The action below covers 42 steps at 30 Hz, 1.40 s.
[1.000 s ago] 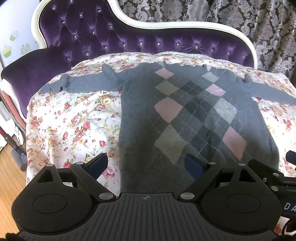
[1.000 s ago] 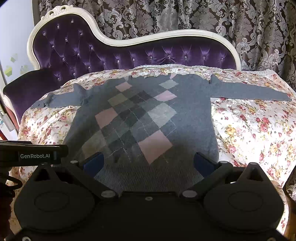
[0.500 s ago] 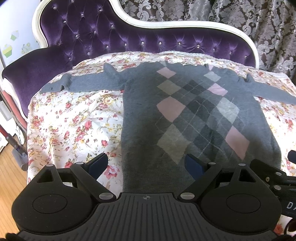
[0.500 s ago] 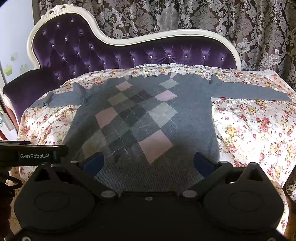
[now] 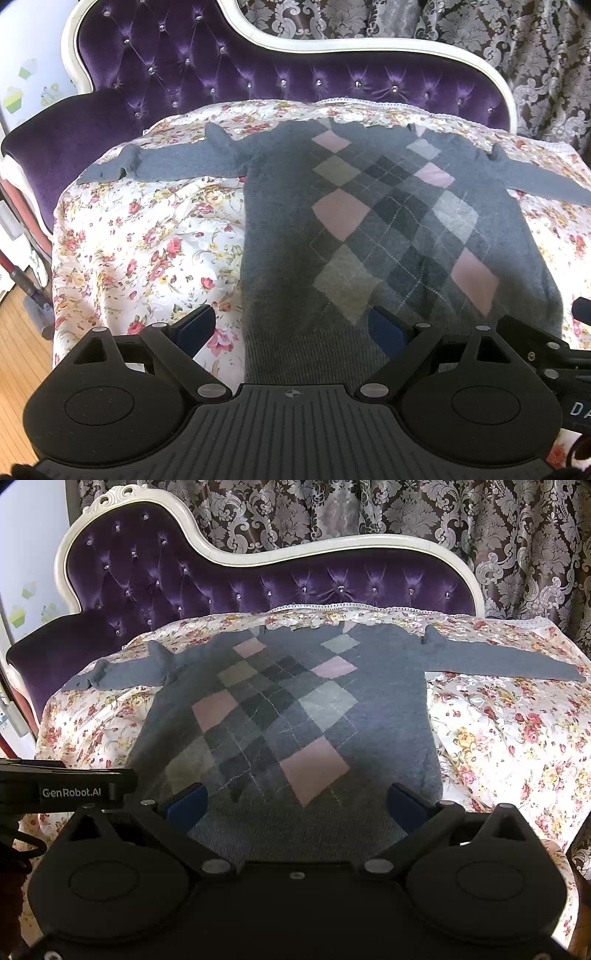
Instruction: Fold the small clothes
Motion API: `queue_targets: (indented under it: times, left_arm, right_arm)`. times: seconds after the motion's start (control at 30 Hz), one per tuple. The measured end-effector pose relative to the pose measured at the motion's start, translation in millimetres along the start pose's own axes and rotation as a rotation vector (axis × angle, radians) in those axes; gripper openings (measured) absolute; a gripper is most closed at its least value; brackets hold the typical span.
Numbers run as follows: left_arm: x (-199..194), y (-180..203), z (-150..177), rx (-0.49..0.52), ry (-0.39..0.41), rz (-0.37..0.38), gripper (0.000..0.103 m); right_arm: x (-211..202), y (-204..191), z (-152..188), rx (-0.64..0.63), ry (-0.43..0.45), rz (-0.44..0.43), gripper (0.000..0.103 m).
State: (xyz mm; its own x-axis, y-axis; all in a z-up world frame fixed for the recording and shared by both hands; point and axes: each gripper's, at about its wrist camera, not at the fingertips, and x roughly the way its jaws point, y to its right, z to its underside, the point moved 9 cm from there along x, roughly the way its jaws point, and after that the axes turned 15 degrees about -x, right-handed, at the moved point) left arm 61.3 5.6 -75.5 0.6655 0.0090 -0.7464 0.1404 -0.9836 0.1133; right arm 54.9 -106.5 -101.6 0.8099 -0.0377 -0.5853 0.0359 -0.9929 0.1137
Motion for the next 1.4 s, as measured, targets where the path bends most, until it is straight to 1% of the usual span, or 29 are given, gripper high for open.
queue_targets:
  times: [0.43, 0.6, 0.83, 0.97, 1.07, 1.17, 1.23, 1.33, 1.4]
  left_arm:
    - [3.1, -0.8, -1.0, -0.002, -0.006, 0.005, 0.090]
    - [7.6, 1.0, -5.4, 0.006, -0.003, 0.024, 0.090]
    - [14.2, 9.8, -25.8, -0.003, 0.033, 0.082, 0.090]
    - [20.9, 20.0, -44.3, -0.002, 0.064, 0.133, 0.090]
    - [28.5, 30.1, -60.7, 0.013, 0.090, 0.146, 0.090]
    - [39.5, 41.3, -80.3, 0.041, 0.123, 0.129, 0.090]
    - [47.7, 49.3, -92.1, 0.051, 0.141, 0.128, 0.090]
    - [61.3, 61.4, -104.8, 0.052, 0.136, 0.148, 0.090]
    - [69.6, 68.2, -110.5, 0.052, 0.132, 0.157, 0.090]
  right_arm:
    - [4.7, -0.3, -1.8, 0.004, -0.008, -0.010, 0.102]
    - [6.5, 1.1, -3.7, 0.019, 0.005, -0.031, 0.102]
    - [10.4, 10.4, -13.9, 0.065, 0.069, -0.111, 0.102]
    - [17.7, 22.4, -21.4, 0.089, 0.050, -0.182, 0.102]
    - [23.3, 39.9, -30.8, 0.089, 0.042, -0.191, 0.102]
    - [28.6, 66.9, -43.3, 0.088, 0.038, -0.179, 0.102]
    - [33.6, 89.9, -52.3, 0.094, 0.036, -0.149, 0.102]
    - [46.0, 128.9, -61.8, 0.120, 0.014, -0.086, 0.102]
    - [56.0, 158.5, -65.3, 0.160, 0.002, -0.043, 0.102]
